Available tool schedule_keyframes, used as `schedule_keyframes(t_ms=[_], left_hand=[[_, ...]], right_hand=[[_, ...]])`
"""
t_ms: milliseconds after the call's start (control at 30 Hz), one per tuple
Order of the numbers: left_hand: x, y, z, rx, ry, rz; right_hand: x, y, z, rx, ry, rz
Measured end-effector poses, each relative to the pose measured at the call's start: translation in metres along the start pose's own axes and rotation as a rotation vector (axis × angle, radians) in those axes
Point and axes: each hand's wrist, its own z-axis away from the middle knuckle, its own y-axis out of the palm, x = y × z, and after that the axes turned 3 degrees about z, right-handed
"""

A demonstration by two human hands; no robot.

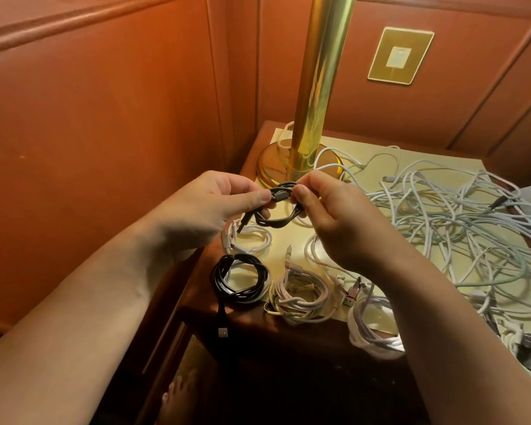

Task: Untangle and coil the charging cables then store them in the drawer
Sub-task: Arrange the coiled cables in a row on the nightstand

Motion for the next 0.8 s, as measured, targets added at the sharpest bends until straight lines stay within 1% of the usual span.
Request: schedule_keyframes(t_ms=[67,133,167,200,300,333,400,467,500,567,633,667,800], left_hand=[[-0.004,0.004,0.002,0.044,-0.055,0.195],[-0.008,0.008,0.004,0.049,-0.114,0.39],[-0.009,0.009,0.004,0.043,-0.129,0.438],[-0.008,0.01,0.004,0.041,-0.123,0.43],[-0.002,0.006,0.003,0.053,0.014,0.135],[0.0,0.007,0.002,0.02,0.066,0.077],[0.005,0.008,0.003,-0.128,0.204,-0.059],[0.008,0.007,0.004,-0.315,0.439,-0.359],[0.009,0.006,0.005,-0.375,0.569,-0.491],[0.009,0.001,0.006,-0.416,0.783,-0.649],[0.009,-0.001,0.007,-0.396,0.903,-0.673],[0.009,0.0,0.008,-0.381,0.913,-0.635],[0.01,0.004,0.008,-0.303,0.778,-0.275]], right_hand=[[0.002,-0.001,0.0,-0.042,-0.024,0.001],[0.005,0.001,0.0,-0.089,-0.032,-0.033],[0.007,0.004,0.001,-0.108,-0.03,-0.041],[0.009,0.008,0.002,-0.12,-0.027,-0.039],[0.014,0.019,0.007,-0.123,-0.013,-0.007],[0.015,0.02,0.008,-0.119,-0.014,0.001],[0.017,0.019,0.011,-0.11,-0.022,0.007],[0.018,0.017,0.012,-0.1,-0.032,-0.005],[0.018,0.017,0.012,-0.095,-0.035,-0.011],[0.018,0.017,0.013,-0.095,-0.038,-0.007],[0.017,0.015,0.013,-0.101,-0.036,-0.02],[0.016,0.013,0.013,-0.1,-0.032,-0.034],[0.018,0.002,0.014,-0.053,-0.034,-0.055]])
